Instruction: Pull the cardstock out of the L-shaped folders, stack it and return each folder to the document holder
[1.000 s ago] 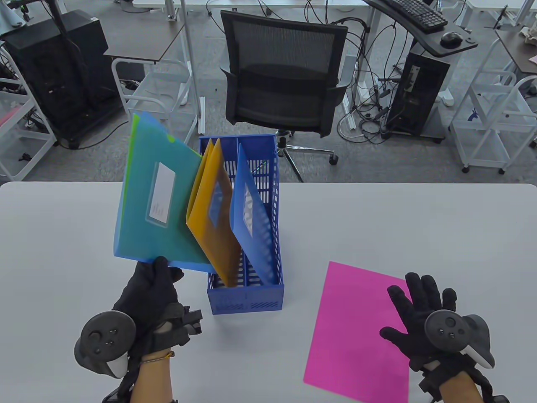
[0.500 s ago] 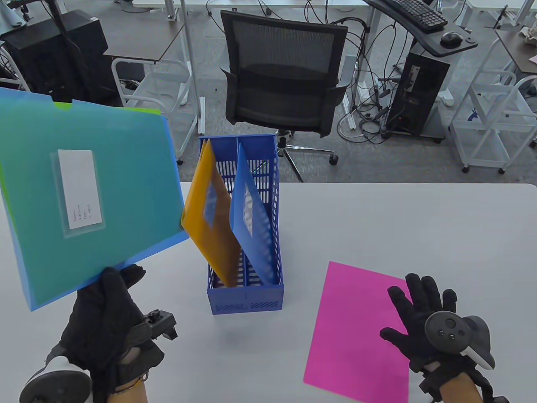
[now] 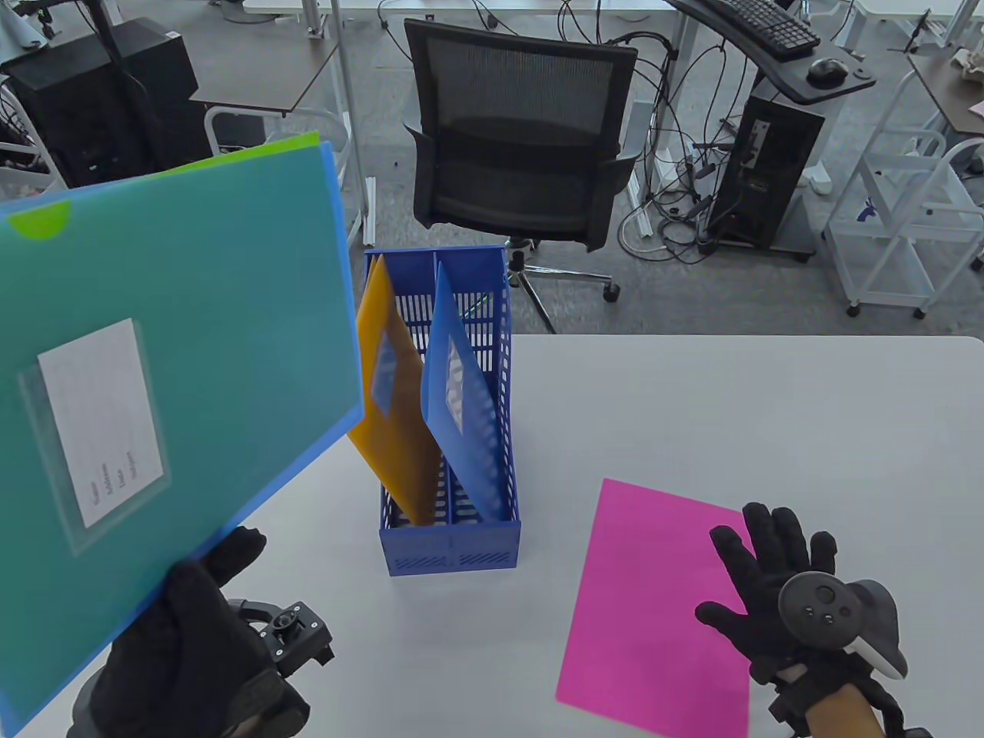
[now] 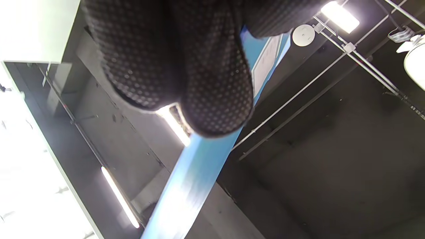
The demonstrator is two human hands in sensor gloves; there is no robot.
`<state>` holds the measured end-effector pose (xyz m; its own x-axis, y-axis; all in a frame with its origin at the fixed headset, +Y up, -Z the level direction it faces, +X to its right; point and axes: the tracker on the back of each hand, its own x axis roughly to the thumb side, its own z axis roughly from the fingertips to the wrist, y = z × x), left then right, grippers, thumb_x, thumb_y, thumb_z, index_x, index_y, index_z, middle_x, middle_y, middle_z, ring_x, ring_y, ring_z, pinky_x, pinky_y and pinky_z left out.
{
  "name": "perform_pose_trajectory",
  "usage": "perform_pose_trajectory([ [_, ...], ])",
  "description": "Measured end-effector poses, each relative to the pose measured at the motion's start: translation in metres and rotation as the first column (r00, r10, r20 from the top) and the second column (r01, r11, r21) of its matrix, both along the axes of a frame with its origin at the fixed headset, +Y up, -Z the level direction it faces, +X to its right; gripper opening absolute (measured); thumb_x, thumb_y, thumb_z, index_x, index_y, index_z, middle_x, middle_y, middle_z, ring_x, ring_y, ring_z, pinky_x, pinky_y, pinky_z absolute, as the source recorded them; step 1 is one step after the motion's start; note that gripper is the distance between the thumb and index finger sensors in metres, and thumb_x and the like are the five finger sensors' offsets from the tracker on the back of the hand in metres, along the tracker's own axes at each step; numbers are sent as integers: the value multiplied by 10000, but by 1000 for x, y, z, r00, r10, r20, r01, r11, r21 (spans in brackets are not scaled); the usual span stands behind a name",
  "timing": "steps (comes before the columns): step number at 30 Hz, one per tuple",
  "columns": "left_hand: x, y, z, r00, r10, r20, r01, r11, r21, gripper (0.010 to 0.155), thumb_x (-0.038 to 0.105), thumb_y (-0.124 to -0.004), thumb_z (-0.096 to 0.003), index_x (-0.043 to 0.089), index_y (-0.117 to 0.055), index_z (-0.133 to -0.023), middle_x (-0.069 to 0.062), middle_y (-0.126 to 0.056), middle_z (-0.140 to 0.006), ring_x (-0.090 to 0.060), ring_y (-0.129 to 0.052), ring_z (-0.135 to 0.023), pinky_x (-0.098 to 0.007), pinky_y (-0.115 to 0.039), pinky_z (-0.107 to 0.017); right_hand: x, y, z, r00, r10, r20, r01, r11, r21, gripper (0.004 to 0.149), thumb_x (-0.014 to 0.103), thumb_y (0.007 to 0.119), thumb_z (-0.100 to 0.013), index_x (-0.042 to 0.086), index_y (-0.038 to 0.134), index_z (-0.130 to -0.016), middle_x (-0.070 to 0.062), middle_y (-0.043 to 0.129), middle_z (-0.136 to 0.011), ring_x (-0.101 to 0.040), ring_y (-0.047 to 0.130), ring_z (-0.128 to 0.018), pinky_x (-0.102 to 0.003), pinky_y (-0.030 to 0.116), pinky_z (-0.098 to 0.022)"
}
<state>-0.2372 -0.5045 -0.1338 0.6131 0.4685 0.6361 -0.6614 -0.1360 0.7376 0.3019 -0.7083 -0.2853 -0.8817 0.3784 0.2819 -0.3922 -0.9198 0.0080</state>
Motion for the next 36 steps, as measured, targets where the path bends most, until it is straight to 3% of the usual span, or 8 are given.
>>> perform_pose_trajectory([
  [6,32,-6,-16,987,-29,161,40,997,-70,417,406,-820,-545,139,-862,-862,-74,-1057,-675,-44,-1207,-360,-308,-1045,-330,6,4,1,999,-52,2,52,998,29,864,518,909,-414,241,425,-1074,-189,163,-1181,-463,82,-1027,-730,3,-621],
  [11,75,-28,-54,933,-52,356,140,964,-225,408,419,-826,-527,186,-880,-859,-35,-1064,-665,-26,-1157,-296,-303,-1016,-303,14,13,7,986,-165,-31,168,972,164,859,448,932,-408,260,409,-1063,-186,208,-1179,-470,145,-1032,-743,36,-635],
  [14,97,-47,-75,909,-54,414,199,928,-316,411,400,-822,-506,199,-891,-858,-36,-1067,-654,-36,-1135,-274,-318,-1004,-296,17,19,10,974,-219,-64,228,943,241,872,420,941,-398,257,394,-1057,-187,224,-1175,-468,173,-1031,-743,86,-654],
  [22,130,-89,-104,875,-248,416,434,783,-446,419,381,-806,-473,205,-905,-840,-33,-1069,-633,-43,-1114,-251,-335,-994,-295,21,31,16,921,-355,-160,389,843,371,755,250,843,-425,181,404,-1035,-221,321,-1149,-450,211,-1025,-738,144,-660],
  [27,141,-108,-112,822,-350,449,554,674,-489,421,380,-797,-462,215,-909,-834,-21,-1072,-625,-37,-1107,-241,-335,-992,-295,19,35,19,887,-405,-222,461,797,391,722,302,813,-439,173,424,-1034,-246,430,-1128,-496,369,-1002,-749,245,-656],
  [30,147,-117,-113,797,-369,478,596,605,-528,423,368,-797,-459,202,-913,-830,-35,-1072,-621,-49,-1105,-238,-346,-987,-294,18,36,22,859,-447,-247,511,767,387,748,322,857,-417,121,464,-1021,-276,484,-1104,-556,447,-966,-747,409,-653],
  [32,147,-119,-113,780,-402,480,623,578,-527,425,371,-793,-456,208,-913,-830,-27,-1072,-623,-44,-1105,-238,-344,-988,-294,16,38,23,836,-482,-262,549,749,371,751,329,872,-410,117,484,-1016,-285,534,-1086,-554,529,-947,-735,488,-646],
  [36,146,-124,-114,762,-361,538,633,591,-500,426,368,-788,-455,212,-909,-832,-27,-1068,-632,-49,-1105,-250,-351,-986,-307,11,40,25,796,-529,-296,604,725,329,741,339,881,-412,110,507,-1009,-284,663,-1028,-505,701,-895,-697,603,-628],
])
